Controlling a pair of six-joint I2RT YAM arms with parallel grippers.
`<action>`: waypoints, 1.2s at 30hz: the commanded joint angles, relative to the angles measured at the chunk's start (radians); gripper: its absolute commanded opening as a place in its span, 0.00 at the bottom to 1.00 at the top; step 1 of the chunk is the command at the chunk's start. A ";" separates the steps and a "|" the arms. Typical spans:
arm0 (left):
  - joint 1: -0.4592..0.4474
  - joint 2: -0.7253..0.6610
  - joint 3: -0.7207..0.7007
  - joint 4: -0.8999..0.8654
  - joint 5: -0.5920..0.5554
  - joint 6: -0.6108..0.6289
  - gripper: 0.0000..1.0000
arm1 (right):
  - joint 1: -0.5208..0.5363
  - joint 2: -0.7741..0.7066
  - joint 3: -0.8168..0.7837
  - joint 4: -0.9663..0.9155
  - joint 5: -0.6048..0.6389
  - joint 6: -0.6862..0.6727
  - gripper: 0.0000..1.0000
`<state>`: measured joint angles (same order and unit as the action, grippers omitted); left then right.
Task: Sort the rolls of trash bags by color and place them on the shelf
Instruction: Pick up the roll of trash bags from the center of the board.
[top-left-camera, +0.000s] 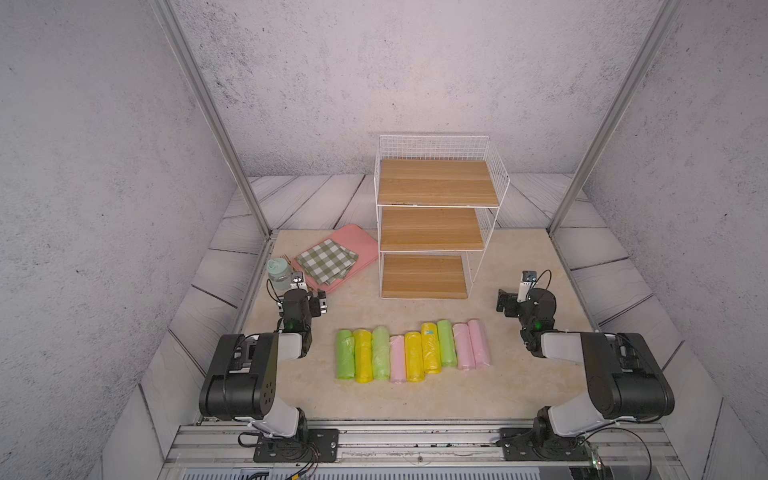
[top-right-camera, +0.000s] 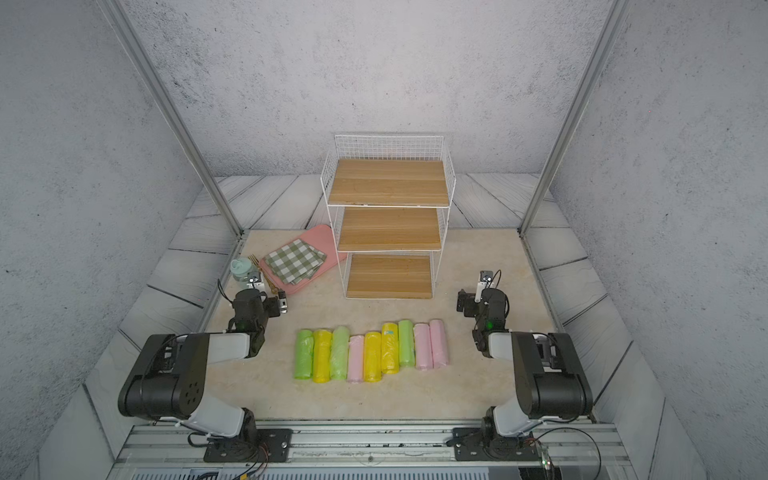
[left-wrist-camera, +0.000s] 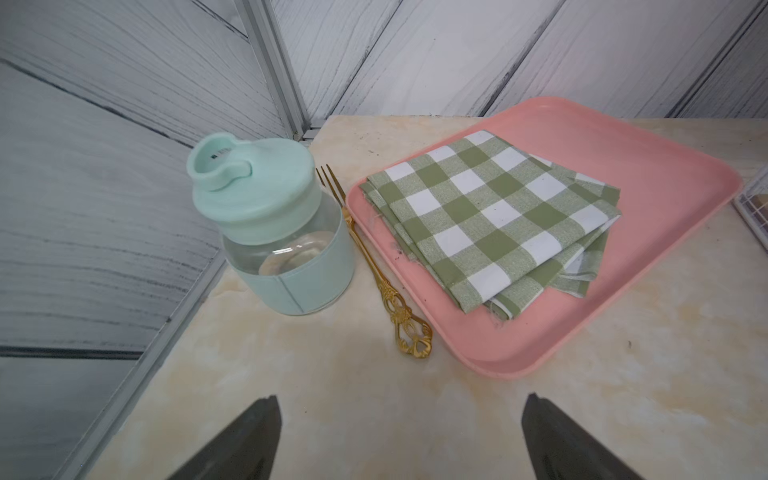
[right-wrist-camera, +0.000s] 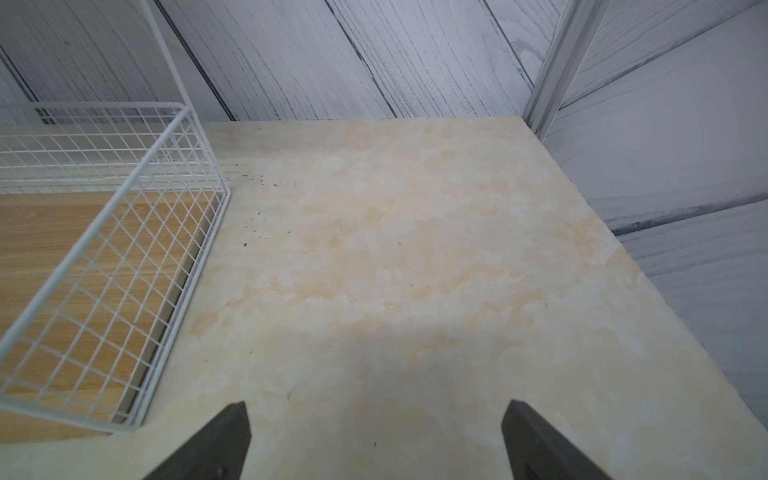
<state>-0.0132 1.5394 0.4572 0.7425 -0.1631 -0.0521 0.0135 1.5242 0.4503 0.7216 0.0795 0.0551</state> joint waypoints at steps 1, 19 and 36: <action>0.006 -0.012 0.006 0.005 0.007 0.005 0.97 | -0.003 0.010 0.014 -0.005 -0.001 -0.002 0.99; 0.007 -0.010 0.008 0.003 0.007 0.005 0.97 | -0.003 0.012 0.014 -0.005 -0.001 -0.001 0.99; 0.001 -0.141 0.125 -0.292 -0.084 -0.026 0.97 | -0.004 -0.075 0.139 -0.303 0.014 0.025 0.99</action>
<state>-0.0132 1.4414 0.5388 0.5591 -0.2169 -0.0677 0.0135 1.5082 0.5526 0.5385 0.0807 0.0605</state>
